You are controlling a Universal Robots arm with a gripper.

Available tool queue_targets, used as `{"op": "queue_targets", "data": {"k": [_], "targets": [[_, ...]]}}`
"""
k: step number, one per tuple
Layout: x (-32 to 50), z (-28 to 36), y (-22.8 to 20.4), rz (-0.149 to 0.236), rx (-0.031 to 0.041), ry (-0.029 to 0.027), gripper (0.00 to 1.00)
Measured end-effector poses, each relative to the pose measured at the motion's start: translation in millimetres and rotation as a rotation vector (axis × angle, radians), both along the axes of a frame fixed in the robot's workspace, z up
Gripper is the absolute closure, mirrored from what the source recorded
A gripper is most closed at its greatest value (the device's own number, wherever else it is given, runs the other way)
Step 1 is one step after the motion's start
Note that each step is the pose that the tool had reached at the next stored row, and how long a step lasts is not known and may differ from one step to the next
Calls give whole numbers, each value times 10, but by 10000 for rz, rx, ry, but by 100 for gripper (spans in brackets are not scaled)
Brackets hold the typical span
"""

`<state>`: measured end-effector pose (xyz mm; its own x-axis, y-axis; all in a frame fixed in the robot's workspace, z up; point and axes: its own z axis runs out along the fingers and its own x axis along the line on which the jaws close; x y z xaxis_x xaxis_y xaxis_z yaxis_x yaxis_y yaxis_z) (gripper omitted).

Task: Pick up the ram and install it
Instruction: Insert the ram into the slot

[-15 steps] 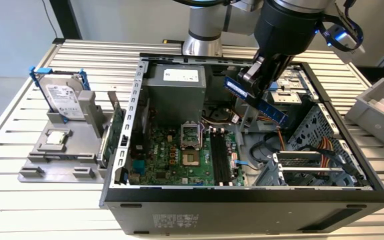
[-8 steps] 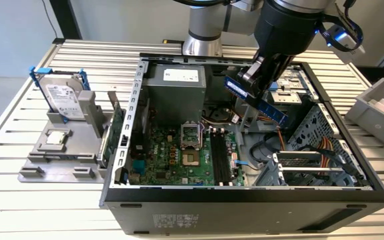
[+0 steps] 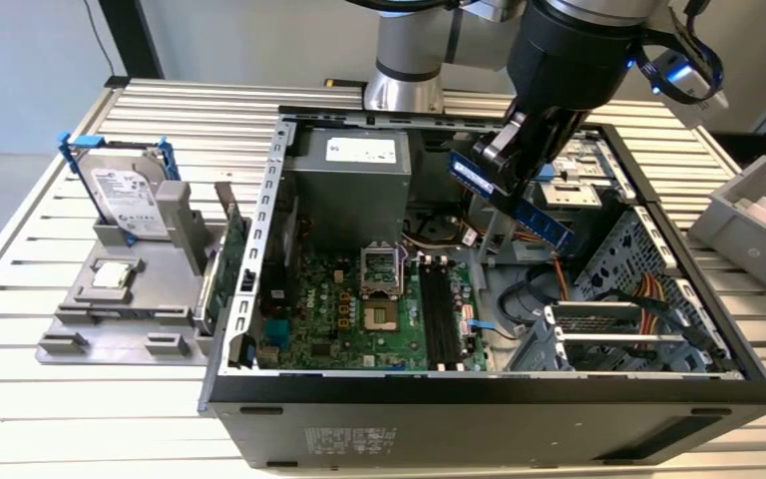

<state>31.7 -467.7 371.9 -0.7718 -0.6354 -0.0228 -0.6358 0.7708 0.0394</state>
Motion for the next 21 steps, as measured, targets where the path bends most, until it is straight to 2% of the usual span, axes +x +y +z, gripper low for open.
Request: {"op": "queue_targets", "data": {"k": [13, 21], "targets": [[0, 0, -15, -705, 8, 14, 100], [-1, 0, -45, -1001, 85, 17, 100]]}}
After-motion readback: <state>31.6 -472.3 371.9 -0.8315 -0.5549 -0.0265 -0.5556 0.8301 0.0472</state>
